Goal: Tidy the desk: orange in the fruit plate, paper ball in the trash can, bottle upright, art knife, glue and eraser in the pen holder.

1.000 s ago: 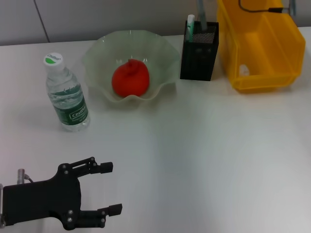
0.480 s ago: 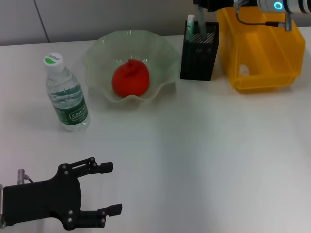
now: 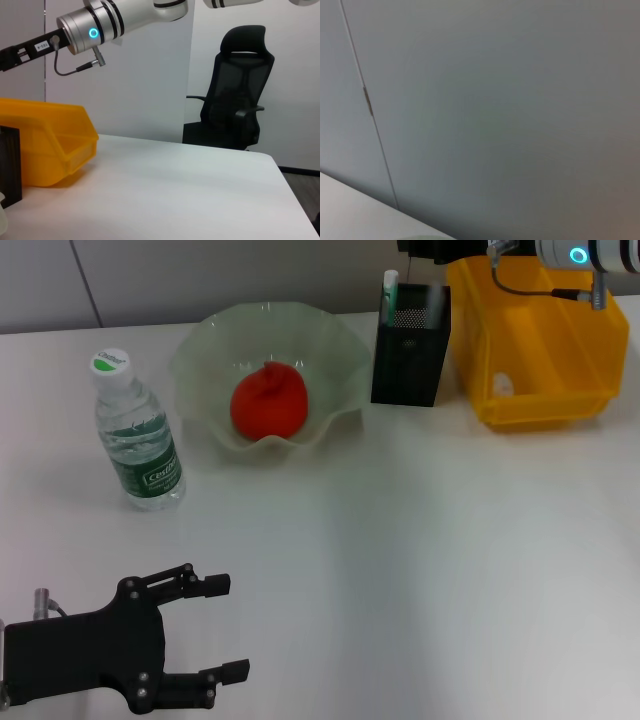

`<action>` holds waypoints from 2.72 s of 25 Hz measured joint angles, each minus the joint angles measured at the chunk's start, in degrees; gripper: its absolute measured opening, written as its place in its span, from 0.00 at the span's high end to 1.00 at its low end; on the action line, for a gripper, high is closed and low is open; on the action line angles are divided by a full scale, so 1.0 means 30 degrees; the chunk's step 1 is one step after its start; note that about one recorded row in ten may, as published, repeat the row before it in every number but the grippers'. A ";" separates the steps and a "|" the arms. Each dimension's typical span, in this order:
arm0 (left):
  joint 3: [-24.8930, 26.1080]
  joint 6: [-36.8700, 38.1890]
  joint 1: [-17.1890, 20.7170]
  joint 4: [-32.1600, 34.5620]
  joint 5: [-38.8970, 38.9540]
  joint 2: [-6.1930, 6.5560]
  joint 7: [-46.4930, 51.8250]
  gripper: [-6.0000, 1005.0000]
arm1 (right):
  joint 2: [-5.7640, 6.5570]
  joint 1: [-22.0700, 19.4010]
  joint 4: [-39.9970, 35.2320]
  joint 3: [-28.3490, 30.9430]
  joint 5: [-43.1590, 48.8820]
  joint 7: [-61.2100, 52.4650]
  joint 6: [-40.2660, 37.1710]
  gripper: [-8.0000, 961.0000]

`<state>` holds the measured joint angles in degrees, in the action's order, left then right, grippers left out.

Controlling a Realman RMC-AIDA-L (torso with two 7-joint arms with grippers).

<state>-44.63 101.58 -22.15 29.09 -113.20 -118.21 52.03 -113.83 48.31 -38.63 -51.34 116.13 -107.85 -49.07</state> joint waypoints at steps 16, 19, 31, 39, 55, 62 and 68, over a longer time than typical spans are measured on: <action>0.0800 0.0093 -0.0506 -0.0029 0.0323 -0.0042 0.1669 0.14 | -0.1856 -0.8911 -1.4161 -0.0340 -0.1218 -0.2534 -1.0458 0.27; 0.0721 0.0115 -0.0924 -0.0008 0.0352 0.0009 0.2507 0.14 | -0.1809 -1.1336 -1.5344 -0.0356 -0.3159 -0.2189 -1.3657 0.28; 0.0666 0.0463 -0.2657 -0.0028 0.0044 0.0317 0.5203 0.14 | -0.1739 -1.5168 -1.1937 0.1102 -0.4222 0.6475 -1.9252 0.28; 0.0670 0.1084 -0.3117 -0.0010 -0.0321 0.0842 0.6319 0.14 | -0.1538 -1.3712 -0.8298 0.2907 -0.1165 0.9550 -1.9886 0.28; 0.0672 0.1647 -0.3244 0.0835 -0.1923 0.1776 0.7841 0.14 | -0.1805 -1.0074 -0.4706 0.1353 0.0157 0.9548 -1.6753 0.28; 0.0667 0.1519 -0.3221 0.0911 -0.2034 0.1736 0.7911 0.14 | -0.1815 -0.9916 -0.4666 0.1174 0.0166 0.9496 -1.6420 0.28; 0.0732 0.1404 -0.3240 0.0911 -0.2034 0.1651 0.7912 0.14 | -0.1815 -0.9816 -0.4461 0.1172 0.0170 0.9596 -1.6188 0.28</action>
<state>-42.43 105.79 -31.87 31.82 -119.30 -113.26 75.77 -119.27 18.86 -52.01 -47.82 116.64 -79.06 -97.63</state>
